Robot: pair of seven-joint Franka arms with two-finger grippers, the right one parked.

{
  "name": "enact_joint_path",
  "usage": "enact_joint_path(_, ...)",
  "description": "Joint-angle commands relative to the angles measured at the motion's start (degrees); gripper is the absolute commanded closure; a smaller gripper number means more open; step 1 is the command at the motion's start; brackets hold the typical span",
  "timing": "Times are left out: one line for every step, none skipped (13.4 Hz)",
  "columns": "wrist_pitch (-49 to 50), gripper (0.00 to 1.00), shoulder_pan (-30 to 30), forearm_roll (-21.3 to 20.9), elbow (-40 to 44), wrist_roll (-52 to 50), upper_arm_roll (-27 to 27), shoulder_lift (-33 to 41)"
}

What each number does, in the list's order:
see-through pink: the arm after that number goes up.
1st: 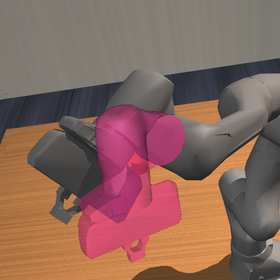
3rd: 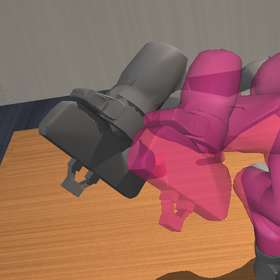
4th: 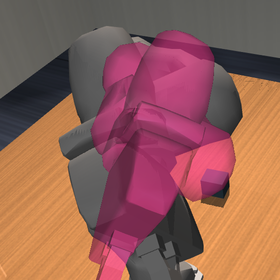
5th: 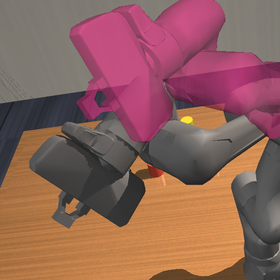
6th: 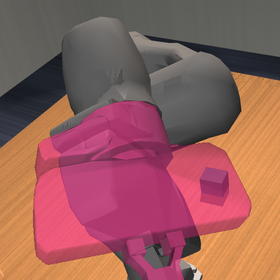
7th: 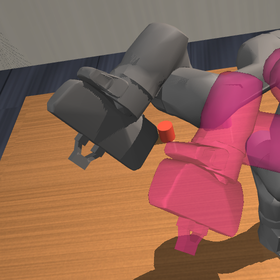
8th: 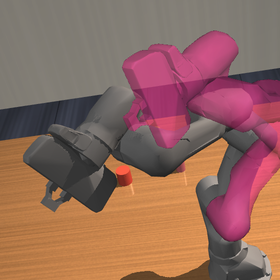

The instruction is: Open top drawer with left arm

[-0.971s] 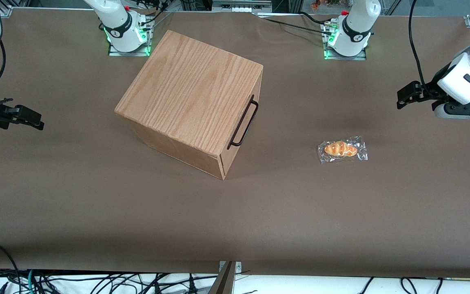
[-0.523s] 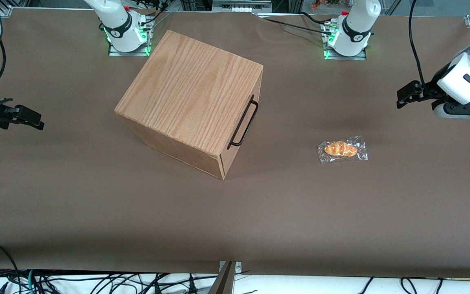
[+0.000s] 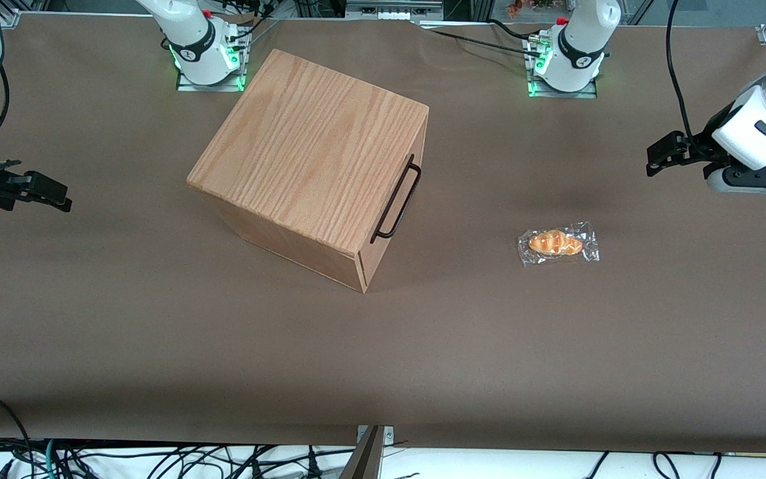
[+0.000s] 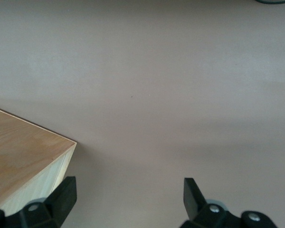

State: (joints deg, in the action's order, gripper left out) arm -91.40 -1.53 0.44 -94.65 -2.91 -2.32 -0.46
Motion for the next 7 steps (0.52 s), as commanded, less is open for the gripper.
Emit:
enact_joint_path(1.22,0.00,0.12,-0.88,1.14,1.07,-0.14,-0.25)
enact_joint_path(1.22,0.00,0.12,-0.88,1.14,0.98,-0.23,-0.25)
enact_joint_path(1.31,0.00,0.12,-0.88,1.14,0.98,-0.23,-0.25)
enact_joint_path(1.92,0.00,0.04,-0.79,1.14,1.07,-0.23,-0.25)
enact_joint_path(3.14,0.00,-0.40,-0.62,1.14,1.15,-0.32,-0.25)
enact_joint_path(4.55,0.00,-0.66,0.08,1.14,1.24,-0.58,-0.59)
enact_joint_path(5.26,0.00,-1.02,1.74,1.22,1.24,-1.02,-1.03)
